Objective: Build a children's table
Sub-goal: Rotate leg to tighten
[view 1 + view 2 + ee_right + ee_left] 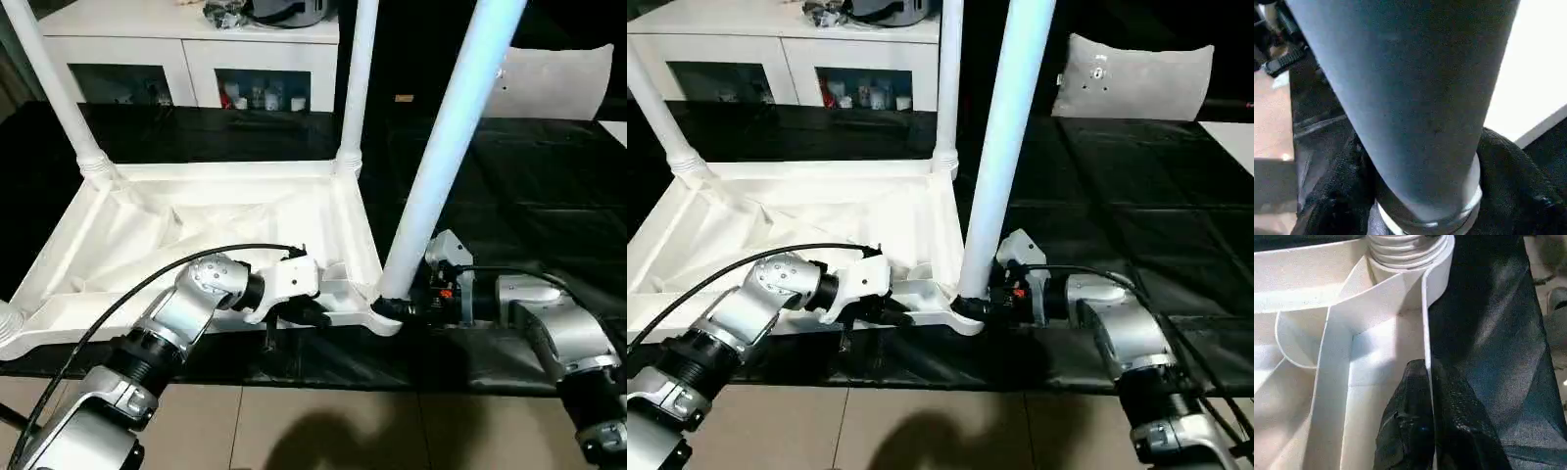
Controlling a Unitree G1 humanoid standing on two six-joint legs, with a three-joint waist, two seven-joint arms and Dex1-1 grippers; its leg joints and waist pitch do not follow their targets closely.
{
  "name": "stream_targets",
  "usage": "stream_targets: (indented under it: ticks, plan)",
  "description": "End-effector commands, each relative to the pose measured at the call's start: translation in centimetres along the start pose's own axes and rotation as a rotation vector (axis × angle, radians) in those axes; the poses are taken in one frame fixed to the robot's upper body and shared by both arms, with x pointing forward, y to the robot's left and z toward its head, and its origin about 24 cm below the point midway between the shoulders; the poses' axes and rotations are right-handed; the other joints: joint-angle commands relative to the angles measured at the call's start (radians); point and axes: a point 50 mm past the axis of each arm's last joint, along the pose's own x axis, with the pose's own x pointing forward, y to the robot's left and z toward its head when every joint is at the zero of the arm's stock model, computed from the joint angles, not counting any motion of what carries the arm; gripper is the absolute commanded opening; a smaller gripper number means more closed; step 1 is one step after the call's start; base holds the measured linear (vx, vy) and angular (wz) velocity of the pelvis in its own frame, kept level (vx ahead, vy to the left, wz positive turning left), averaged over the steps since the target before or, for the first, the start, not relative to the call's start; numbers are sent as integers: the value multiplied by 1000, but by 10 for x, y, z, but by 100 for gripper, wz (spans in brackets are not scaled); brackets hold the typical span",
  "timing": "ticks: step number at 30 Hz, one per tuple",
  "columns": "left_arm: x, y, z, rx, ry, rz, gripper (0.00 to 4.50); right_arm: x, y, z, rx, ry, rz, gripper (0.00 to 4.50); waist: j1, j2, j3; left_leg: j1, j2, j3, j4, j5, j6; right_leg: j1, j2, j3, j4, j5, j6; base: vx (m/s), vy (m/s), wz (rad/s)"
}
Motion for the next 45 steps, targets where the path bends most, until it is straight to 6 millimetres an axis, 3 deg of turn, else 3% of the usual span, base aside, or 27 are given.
stream_targets:
  ticks: [1, 2, 3, 4, 7, 9, 11, 12, 16, 21, 26, 27, 29, 35, 40, 41, 45]
  plan:
    - [20, 3, 9, -108, -49, 124, 0, 24, -1, -5, 130, -16, -157, 264, -7, -9, -48, -15, 24, 3, -76, -90, 39, 66, -67, 66, -87, -303, -116, 0, 0, 0]
    - [22, 5, 11, -129, -58, 153, 0, 28, -2, -4, 151, -21, -191, 264, -7, -9, -48, -15, 24, 3, -76, -90, 39, 66, -67, 66, -87, -303, -116, 0, 0, 0]
    - [27, 8, 16, -176, -79, 211, 0, 36, -4, -3, 198, -30, -263, 264, -14, -7, -42, -10, 22, 4, -78, -109, 21, 59, -65, 63, -97, -356, -104, 0, 0, 0]
    - [28, 9, 17, -187, -83, 223, 0, 37, -4, -3, 208, -29, -283, 264, -20, -10, -42, -11, 15, 1, -79, -131, 7, 63, -66, 58, -104, -430, -77, 0, 0, 0]
    - [38, 14, 29, -256, -104, 310, 0, 49, -9, -4, 283, -25, -413, 264, -29, -11, -42, -14, 14, -1, -80, -137, 13, 61, -66, 58, -113, -456, -47, 0, 0, 0]
    - [46, 16, 40, -290, -117, 373, 0, 58, -11, -6, 329, -31, -499, 264, -40, -11, -47, -17, 15, 1, -78, -120, 17, 60, -65, 61, -108, -410, -60, 0, 0, 0]
    - [50, 17, 45, -293, -129, 390, 0, 61, -11, -7, 336, -44, -517, 264, -39, -12, -46, -13, 10, 3, -76, -122, 27, 57, -64, 59, -113, -415, -64, 0, 0, 0]
    - [51, 15, 45, -275, -124, 386, 0, 62, -11, -7, 343, -58, -520, 320, -36, -12, -47, -14, 10, 3, -76, -114, 40, 57, -64, 61, -112, -402, -64, 0, 0, 0]
    - [48, 15, 39, -236, -76, 395, 0, 61, -11, -3, 345, -88, -539, 352, -32, -9, -51, -20, 17, 0, -79, -63, 56, 62, -62, 64, -97, -296, -82, 0, 0, 0]
    - [39, 20, 28, -173, -20, 417, 0, 46, -17, 1, 309, -145, -544, 397, -33, -8, -50, -19, 19, 1, -80, -79, 57, 63, -64, 67, -94, -268, -106, 0, 0, 0]
    - [33, 21, 21, -114, 13, 392, 0, 28, -20, 1, 254, -157, -485, 444, -32, -10, -49, -24, 18, 1, -78, -72, 68, 66, -65, 67, -94, -265, -103, 0, 0, 0]
    - [31, 20, 18, -100, 18, 375, 0, 18, -21, 1, 217, -157, -453, 444, -30, -6, -51, -23, 19, 1, -77, -64, 70, 65, -65, 67, -92, -255, -107, 0, 0, 0]
    - [26, 18, 11, -75, 25, 327, 0, -4, -22, 4, 143, -161, -382, 444, -26, -9, -51, -24, 20, 2, -75, -64, 84, 68, -63, 68, -89, -225, -112, 0, 0, 0]
    - [20, 11, 4, 2, 17, 215, 0, -29, -24, 9, 41, -142, -314, 444, -22, -5, -52, -23, 21, 2, -72, -55, 95, 67, -64, 66, -86, -202, -134, 0, 0, 0]
    - [15, 5, 3, 71, 4, 98, 0, -37, -20, 12, -33, -108, -195, 444, -15, -8, -56, -21, 24, 3, -69, -25, 109, 67, -65, 68, -74, -138, -171, 0, 0, 0]
    - [13, 4, 1, 85, 20, 71, 0, -38, -17, 13, -50, -92, -148, 418, -13, -7, -55, -21, 25, 3, -68, -25, 114, 67, -65, 68, -74, -136, -174, 0, 0, 0]
    - [8, 1, -3, 134, 49, -17, 0, -34, -12, 14, -100, -48, -48, 387, -4, -10, -54, -20, 29, 4, -69, -28, 119, 65, -67, 69, -72, -146, -173, 0, 0, 0]
